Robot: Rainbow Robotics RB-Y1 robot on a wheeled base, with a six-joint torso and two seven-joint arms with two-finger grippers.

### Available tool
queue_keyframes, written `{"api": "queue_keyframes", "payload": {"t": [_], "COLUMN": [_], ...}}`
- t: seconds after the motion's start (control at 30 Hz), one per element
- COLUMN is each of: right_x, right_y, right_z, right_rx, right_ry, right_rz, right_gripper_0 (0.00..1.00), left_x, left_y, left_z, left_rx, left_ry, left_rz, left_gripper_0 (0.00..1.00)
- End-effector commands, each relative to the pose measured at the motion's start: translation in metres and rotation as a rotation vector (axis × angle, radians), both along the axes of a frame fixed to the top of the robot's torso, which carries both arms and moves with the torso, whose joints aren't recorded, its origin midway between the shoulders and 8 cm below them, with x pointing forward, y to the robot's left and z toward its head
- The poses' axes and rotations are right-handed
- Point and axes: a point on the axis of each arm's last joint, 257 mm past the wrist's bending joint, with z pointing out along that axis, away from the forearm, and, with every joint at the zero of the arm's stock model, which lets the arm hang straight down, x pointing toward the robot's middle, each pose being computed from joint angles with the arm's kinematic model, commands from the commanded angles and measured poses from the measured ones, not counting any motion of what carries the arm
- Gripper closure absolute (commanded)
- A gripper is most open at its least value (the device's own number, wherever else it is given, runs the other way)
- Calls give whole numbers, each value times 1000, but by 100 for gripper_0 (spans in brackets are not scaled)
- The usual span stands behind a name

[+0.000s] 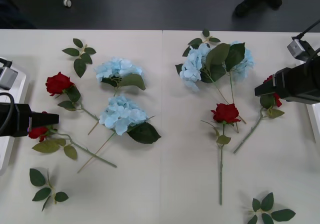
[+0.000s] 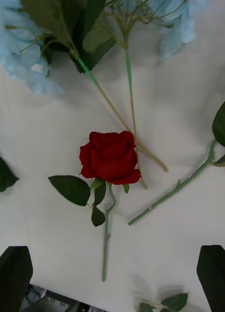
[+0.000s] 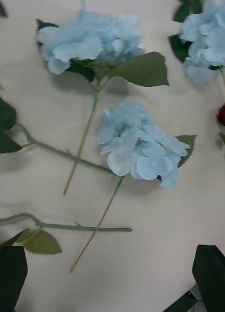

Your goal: Put the red flowers into the right box and the blue flowers into the left box

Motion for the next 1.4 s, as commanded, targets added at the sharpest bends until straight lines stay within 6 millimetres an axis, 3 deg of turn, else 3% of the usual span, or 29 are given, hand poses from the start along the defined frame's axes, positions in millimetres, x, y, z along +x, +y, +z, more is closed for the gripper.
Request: {"api": "queue_keyframes", "payload": {"t": [0.03,0.23,0.4,0.7,1.1,1.4], "right_x": [18,34,34,47,72,78], "right_y": [-16,-48,-71,-82,-57,-48], "right_z": [-15,-54,-76,-116,-157,-182], "right_rx": [58,53,18,-6,-48,-106], "right_ry": [21,56,93,99,104,91], "right_rz": [-176,-336,-388,-441,-454,-459], "right_gripper_0": [0,0,0,0,0,0], "left_x": [-4,-2,2,8,19,45], "left_y": [-1,9,19,26,24,24], "left_z": [-6,-30,-49,-68,-89,-108], "left_rx": [-40,-86,-92,-102,-34,-65], "left_ry": [68,164,245,310,311,333], "left_rz": [165,377,556,790,920,961], "left_gripper_0": [0,0,0,0,0,0]}}
